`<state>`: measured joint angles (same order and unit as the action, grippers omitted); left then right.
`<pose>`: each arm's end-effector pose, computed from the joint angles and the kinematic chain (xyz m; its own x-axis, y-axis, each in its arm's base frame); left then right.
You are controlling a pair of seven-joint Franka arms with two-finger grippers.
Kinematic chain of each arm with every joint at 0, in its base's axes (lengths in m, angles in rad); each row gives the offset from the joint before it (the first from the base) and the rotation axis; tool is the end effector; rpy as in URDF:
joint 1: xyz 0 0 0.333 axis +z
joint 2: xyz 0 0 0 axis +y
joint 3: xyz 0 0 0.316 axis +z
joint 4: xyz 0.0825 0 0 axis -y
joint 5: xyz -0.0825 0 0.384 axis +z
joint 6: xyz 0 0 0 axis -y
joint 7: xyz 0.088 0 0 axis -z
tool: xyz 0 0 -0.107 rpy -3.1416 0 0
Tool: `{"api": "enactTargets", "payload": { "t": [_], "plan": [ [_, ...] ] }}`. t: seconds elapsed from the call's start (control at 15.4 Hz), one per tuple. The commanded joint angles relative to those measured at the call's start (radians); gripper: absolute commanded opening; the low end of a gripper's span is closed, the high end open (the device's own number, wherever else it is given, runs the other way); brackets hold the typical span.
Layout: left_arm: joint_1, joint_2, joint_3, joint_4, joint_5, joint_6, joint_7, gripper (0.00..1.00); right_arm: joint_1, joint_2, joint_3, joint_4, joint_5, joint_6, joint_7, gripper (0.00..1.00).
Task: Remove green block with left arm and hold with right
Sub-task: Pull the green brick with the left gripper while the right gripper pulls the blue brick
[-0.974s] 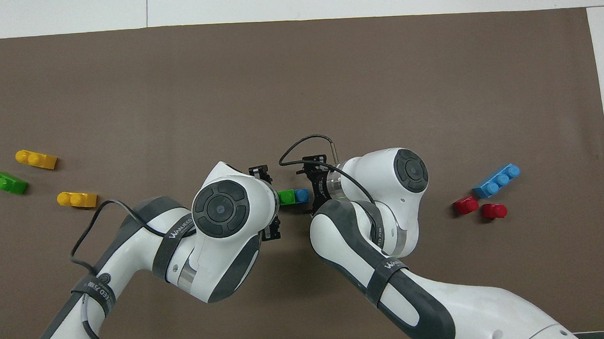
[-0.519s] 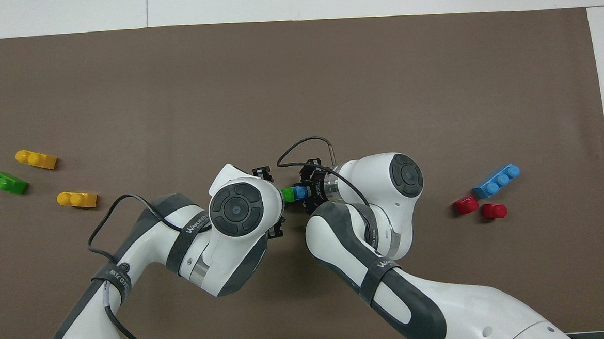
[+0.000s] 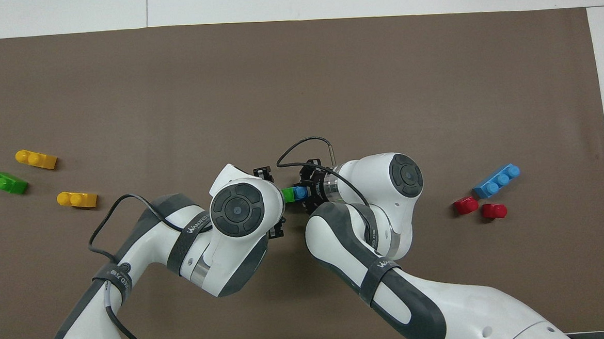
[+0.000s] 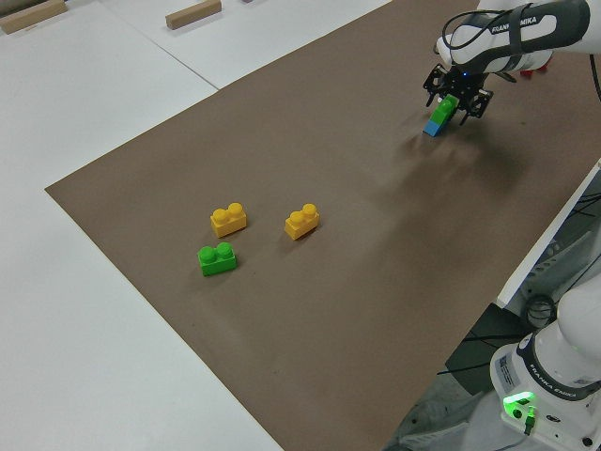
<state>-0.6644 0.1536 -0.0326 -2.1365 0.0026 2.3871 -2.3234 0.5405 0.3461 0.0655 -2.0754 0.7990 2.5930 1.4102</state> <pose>0.4381 -0.3663 0.3438 -0.0519 0.9963 -0.0685 0.9960 0.0566 0.0687 0.5021 0.3299 0.2739 0.1056 -0.8686 -0.4841 -0.9943 -0.0843 -0.0656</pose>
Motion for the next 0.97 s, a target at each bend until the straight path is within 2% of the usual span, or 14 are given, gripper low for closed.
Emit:
{"api": "enactTargets", "payload": {
  "t": [0.0, 0.26, 0.39, 0.71, 0.91],
  "plan": [
    [-0.029, -0.003, 0.016, -0.01, 0.039, 0.024, -0.027, 0.0, 0.004, -0.002, -0.001, -0.006, 0.022, 0.022, -0.02, 0.0],
    [-0.027, -0.006, 0.016, -0.005, 0.042, 0.021, -0.022, 0.0, 0.004, -0.002, -0.001, -0.003, 0.022, 0.024, -0.019, 0.0],
    [-0.02, -0.034, 0.016, 0.001, 0.042, -0.002, -0.016, 0.0, 0.004, -0.002, -0.001, -0.003, 0.022, 0.022, -0.02, 0.0],
    [0.067, -0.199, 0.017, 0.055, 0.033, -0.242, 0.108, 0.0, 0.004, -0.002, -0.001, 0.0, 0.022, 0.021, -0.02, 0.0],
    [0.178, -0.269, 0.025, 0.067, -0.01, -0.345, 0.363, 0.0, -0.008, -0.007, -0.004, 0.026, 0.019, 0.004, -0.017, 0.0]
  ]
}}
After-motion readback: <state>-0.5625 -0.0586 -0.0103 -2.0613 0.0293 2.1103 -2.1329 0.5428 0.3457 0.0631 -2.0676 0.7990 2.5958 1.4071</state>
